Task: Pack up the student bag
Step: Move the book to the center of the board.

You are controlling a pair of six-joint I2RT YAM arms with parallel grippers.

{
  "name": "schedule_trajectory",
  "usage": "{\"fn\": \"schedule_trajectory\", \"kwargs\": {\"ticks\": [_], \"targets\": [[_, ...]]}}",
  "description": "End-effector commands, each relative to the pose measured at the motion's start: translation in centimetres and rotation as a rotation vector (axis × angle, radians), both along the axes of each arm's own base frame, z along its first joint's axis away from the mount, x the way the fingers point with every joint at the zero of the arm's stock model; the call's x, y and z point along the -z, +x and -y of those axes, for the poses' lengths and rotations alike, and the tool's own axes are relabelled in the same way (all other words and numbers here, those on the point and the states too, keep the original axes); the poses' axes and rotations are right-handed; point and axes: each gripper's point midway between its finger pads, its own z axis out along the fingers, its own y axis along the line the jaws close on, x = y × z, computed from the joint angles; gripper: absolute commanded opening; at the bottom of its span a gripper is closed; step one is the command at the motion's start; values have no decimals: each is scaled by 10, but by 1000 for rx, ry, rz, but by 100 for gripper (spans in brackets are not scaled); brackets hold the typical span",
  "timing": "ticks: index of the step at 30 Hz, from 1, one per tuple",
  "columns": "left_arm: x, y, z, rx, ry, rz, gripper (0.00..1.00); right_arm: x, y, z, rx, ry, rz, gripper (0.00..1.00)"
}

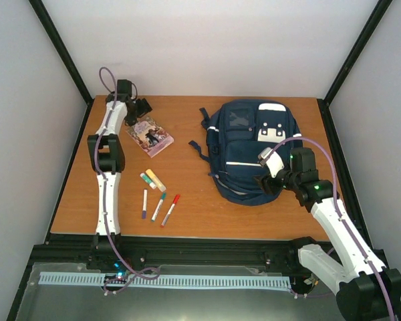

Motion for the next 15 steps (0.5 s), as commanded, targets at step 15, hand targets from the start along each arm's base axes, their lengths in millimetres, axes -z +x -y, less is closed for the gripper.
{"fn": "schedule_trajectory", "kwargs": {"ticks": [15], "targets": [[48, -130, 138, 286, -49, -288, 82, -14, -2, -2, -18, 23, 34, 67]]}}
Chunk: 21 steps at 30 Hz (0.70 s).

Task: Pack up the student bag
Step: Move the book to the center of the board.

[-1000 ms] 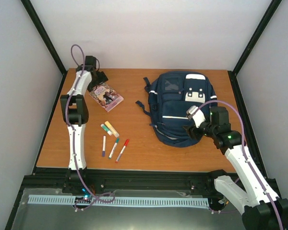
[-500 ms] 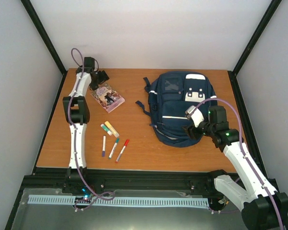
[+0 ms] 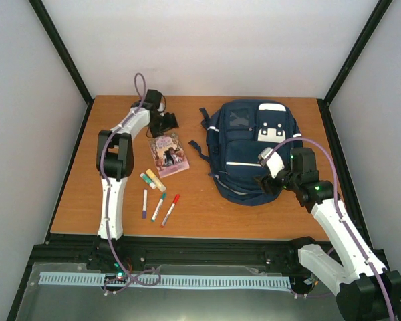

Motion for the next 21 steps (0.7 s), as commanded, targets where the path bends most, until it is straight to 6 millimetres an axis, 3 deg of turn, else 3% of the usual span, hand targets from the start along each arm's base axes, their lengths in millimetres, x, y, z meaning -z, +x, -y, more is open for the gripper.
{"fn": "schedule_trajectory", "kwargs": {"ticks": [1, 6, 8, 11, 13, 15, 17, 21], "targets": [[41, -64, 23, 22, -11, -200, 82, -12, -1, -2, -15, 18, 28, 67], [18, -81, 32, 67, -18, -135, 82, -8, -3, -7, -38, 39, -1, 67], [-6, -79, 32, 81, -19, -81, 83, -6, -4, -10, -47, 56, -25, 67], [-57, -75, 23, 96, 31, 35, 86, -9, -5, -15, -68, 81, -40, 67], [-91, -77, 13, 81, 76, 109, 97, -11, -3, -20, -88, 95, -56, 66], [-113, -87, 3, 72, 109, 164, 100, -17, 3, -26, -109, 105, -72, 66], [-128, -98, 3, 99, 106, 193, 100, -24, 14, -32, -123, 111, -84, 66], [-131, -121, -1, 154, 132, 167, 100, -50, 49, -49, -134, 151, -65, 66]]}}
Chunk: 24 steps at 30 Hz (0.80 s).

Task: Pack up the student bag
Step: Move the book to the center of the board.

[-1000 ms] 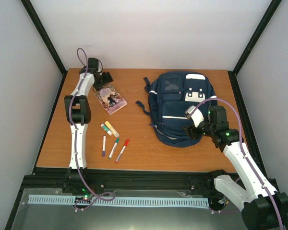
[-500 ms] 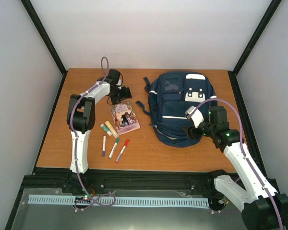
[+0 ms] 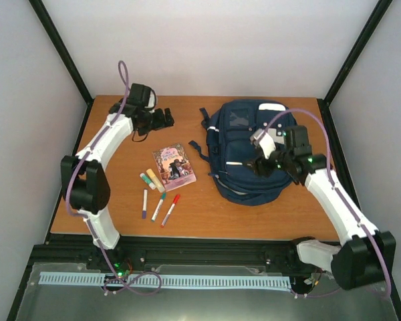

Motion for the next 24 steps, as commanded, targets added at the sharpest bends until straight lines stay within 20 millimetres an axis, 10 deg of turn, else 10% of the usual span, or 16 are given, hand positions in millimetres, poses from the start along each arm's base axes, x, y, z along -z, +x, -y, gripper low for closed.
{"fn": "schedule_trajectory", "kwargs": {"ticks": [1, 10, 14, 24], "targets": [[-1, -22, -8, 77, 66, 3, 100, -35, 36, -22, -23, 77, 36, 66], [-44, -44, -20, 50, 46, 263, 100, -8, 69, -111, -157, 71, -81, 61], [-9, -57, -66, -167, 222, 64, 100, 16, 76, -150, -202, 37, -127, 58], [14, -35, -61, -258, 54, 97, 100, 79, 103, -206, -190, -15, -313, 49]]}}
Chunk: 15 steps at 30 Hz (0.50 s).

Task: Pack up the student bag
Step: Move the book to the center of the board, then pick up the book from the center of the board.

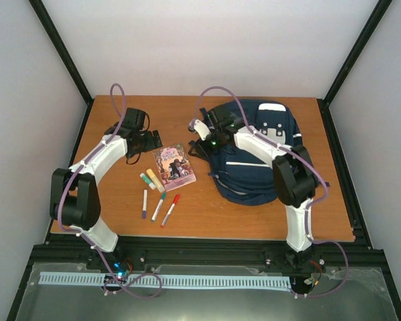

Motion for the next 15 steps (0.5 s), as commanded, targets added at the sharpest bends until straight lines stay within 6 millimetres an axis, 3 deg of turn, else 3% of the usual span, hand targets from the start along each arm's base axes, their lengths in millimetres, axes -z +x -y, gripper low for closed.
{"fn": "schedule_trajectory", "kwargs": {"ticks": [1, 7, 15], "targets": [[-15, 20, 10, -65, -163, 98, 100, 23, 7, -10, 33, -38, -80, 48], [27, 30, 36, -50, -308, 9, 81, 59, 10, -14, 39, -89, -174, 45], [64, 18, 40, -59, -334, -62, 82, 77, 6, -15, 35, -97, -223, 43]]}}
